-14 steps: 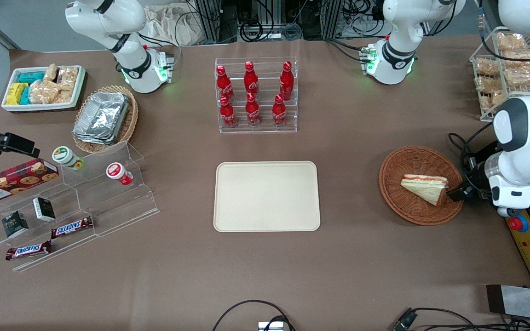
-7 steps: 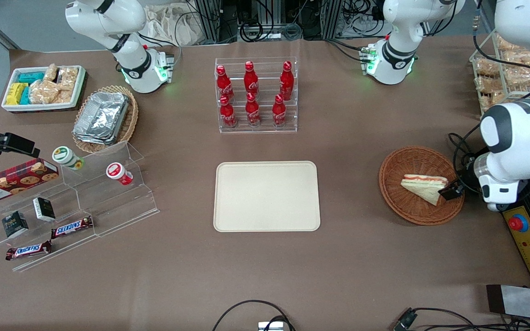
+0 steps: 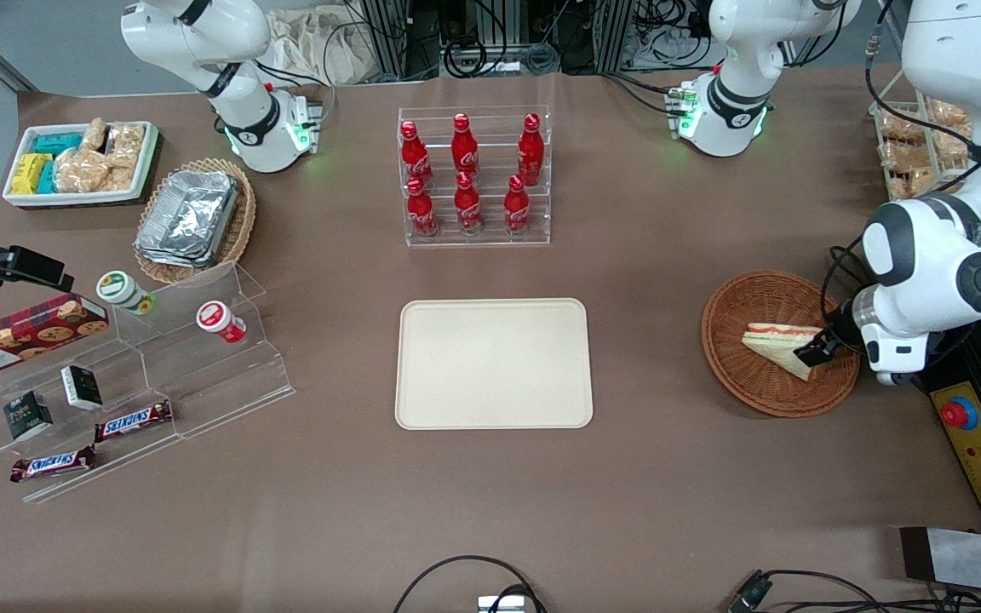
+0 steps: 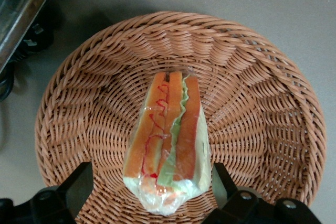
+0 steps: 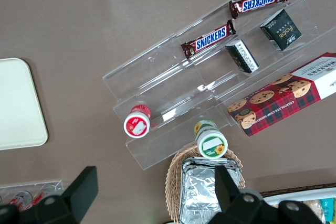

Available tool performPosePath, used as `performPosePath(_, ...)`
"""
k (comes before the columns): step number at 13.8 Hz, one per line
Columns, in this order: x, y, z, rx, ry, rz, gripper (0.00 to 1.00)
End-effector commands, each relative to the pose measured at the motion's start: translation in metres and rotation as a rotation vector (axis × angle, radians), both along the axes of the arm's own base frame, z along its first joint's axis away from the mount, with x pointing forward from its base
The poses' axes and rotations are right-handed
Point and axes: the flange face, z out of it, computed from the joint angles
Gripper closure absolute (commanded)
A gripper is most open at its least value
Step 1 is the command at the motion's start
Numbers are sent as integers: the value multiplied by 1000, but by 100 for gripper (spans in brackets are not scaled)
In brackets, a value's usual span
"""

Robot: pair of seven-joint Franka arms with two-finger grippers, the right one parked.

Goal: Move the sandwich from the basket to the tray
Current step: 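Lower the open left gripper around the sandwich and close it, then lift the sandwich out of the basket with the left gripper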

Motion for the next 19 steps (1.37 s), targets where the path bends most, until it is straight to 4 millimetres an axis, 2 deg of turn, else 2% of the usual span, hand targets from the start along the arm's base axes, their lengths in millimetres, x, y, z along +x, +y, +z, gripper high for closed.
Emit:
performPosePath(1,1,1,-18,-1,-13,24,0)
performPosePath(2,2,1,-20,-1,-12,24,1)
performPosePath(4,2,1,-23,-1,-2,36,43)
performPosePath(5,3,-1,-23,1,1,57,60)
performPosePath(6,7,-4,-19,12,-1,85,89)
performPosePath(7,9,-5,-14,15,-1,92,100)
performPosePath(9,23,-10,13,15,-10,76,100)
performPosePath(10,27,-10,33,14,15,57,100)
performPosePath(13,57,-18,106,-13,60,-38,100)
performPosePath(15,72,-46,158,-35,50,-126,100)
performPosePath(16,78,-66,175,-48,39,-166,100)
performPosePath(17,82,-90,189,-59,23,-205,100)
performPosePath(19,89,-148,200,-86,-9,-301,100)
